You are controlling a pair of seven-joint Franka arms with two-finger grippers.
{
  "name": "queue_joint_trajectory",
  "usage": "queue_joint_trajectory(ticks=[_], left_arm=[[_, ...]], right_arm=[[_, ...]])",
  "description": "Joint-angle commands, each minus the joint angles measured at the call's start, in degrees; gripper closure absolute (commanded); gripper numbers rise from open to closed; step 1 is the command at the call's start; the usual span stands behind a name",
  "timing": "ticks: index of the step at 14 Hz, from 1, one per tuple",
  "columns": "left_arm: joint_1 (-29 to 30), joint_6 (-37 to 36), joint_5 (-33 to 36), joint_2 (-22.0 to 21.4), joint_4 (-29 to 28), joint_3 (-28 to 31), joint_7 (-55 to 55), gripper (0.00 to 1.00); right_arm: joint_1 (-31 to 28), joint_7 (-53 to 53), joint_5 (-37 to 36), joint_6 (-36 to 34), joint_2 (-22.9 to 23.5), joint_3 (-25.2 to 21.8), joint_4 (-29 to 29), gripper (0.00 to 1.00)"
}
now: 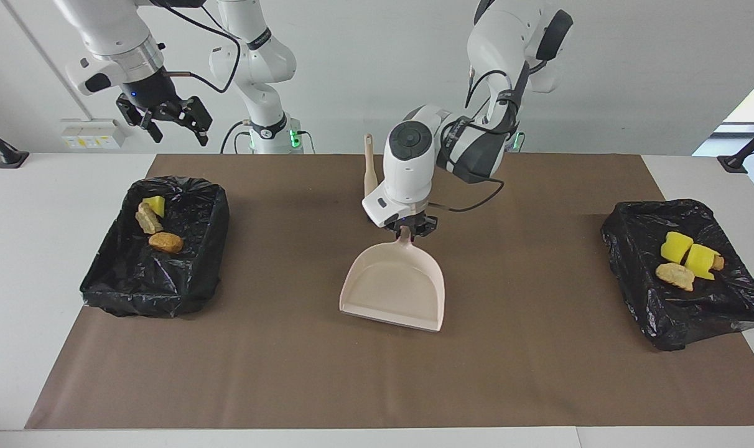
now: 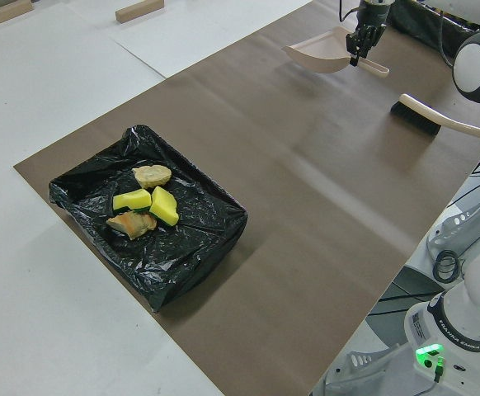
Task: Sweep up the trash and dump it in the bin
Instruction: 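Carry the empty dustpan to the table center and release it with the left gripper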
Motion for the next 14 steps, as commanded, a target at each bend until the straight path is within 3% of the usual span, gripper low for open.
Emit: queue_joint_trajectory(ticks=[1,6,7,8,9,10,14], left_arm=[[-0.31,3.09,-4.48,2.31,2.24,1.02,-4.3,1.0],[-0.31,4.96,-4.32,0.99,-2.68,1.19,-3.96,0.97],[-0.22,4.78,-4.41,0.64,-2.69,1.2,-4.05,0.47],[-0.22,4.78,-4.41,0.38,-2.77,1.2,-4.05,0.16],[0.04,4.69,-4.5,-0.58,-3.21,1.28,-3.96,0.0],[0.31,4.6,-4.5,-2.16,-4.0,1.54,-3.96,0.0],[7.5,3.72,-4.5,-16.99,-16.89,1.81,4.96,0.0]], right_arm=[[1.43,-1.63,-0.67,0.17,-1.06,-0.6,-1.23,0.0],[1.52,-1.36,-0.67,0.52,-1.06,-0.61,-1.23,0.0],[1.52,-1.45,-0.67,0.52,-1.06,-0.61,-1.23,0.0],[1.52,-1.63,-0.67,0.52,-0.98,-0.6,-1.15,0.0],[1.52,-1.63,-0.85,0.43,-0.89,-0.6,-0.88,0.0],[1.52,-1.63,-0.85,0.52,-0.8,-0.6,-0.88,0.0],[1.52,-1.19,0.03,0.43,-0.89,-0.52,-0.88,0.0]])
